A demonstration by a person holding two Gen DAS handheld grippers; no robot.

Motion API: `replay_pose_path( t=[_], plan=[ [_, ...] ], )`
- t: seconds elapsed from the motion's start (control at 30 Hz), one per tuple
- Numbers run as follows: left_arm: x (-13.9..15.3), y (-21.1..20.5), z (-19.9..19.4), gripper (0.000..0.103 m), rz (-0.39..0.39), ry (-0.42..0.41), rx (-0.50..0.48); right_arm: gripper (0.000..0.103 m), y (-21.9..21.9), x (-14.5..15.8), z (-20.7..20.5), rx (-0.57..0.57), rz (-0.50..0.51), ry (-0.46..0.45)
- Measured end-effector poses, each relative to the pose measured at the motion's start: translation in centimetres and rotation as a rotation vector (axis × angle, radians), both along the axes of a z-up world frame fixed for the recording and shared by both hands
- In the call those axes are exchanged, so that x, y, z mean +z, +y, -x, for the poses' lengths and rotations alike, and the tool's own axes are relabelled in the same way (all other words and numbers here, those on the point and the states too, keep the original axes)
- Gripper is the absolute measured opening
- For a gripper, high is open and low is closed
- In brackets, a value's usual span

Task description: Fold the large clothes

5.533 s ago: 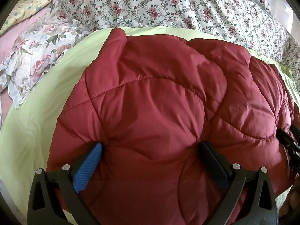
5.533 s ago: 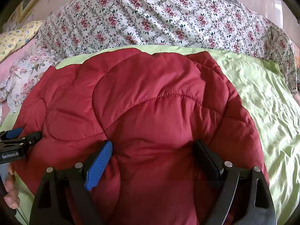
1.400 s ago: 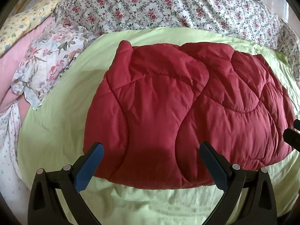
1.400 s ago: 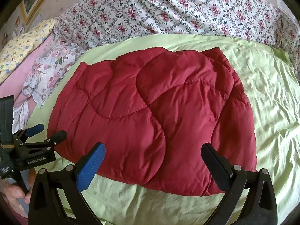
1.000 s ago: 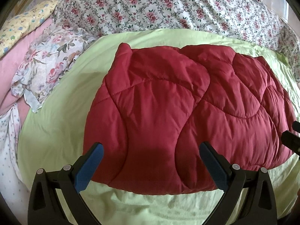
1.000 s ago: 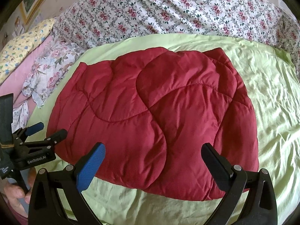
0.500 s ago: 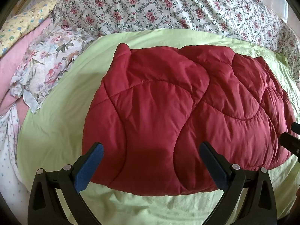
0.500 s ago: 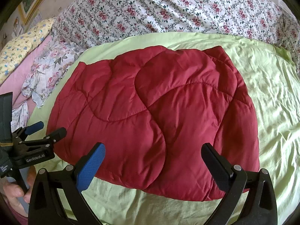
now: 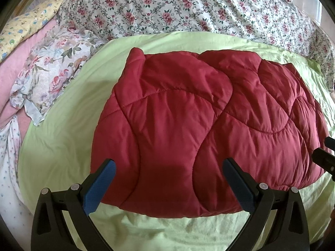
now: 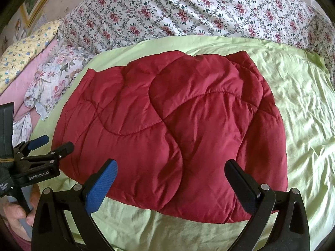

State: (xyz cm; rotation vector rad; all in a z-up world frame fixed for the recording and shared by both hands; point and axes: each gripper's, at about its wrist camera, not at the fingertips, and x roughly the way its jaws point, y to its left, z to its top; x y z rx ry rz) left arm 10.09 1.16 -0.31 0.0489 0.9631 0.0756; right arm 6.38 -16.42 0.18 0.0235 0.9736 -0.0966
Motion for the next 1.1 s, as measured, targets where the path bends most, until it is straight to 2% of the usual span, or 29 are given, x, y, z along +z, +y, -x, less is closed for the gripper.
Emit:
replay_pose_path(
  t=[1.1],
  plan=[
    [0.35,-0.28,-0.17,0.102,-0.004,-0.002,-0.004,0.103,-0.28,0.34,0.00,-0.005,-0.017,-0.004]
  ],
)
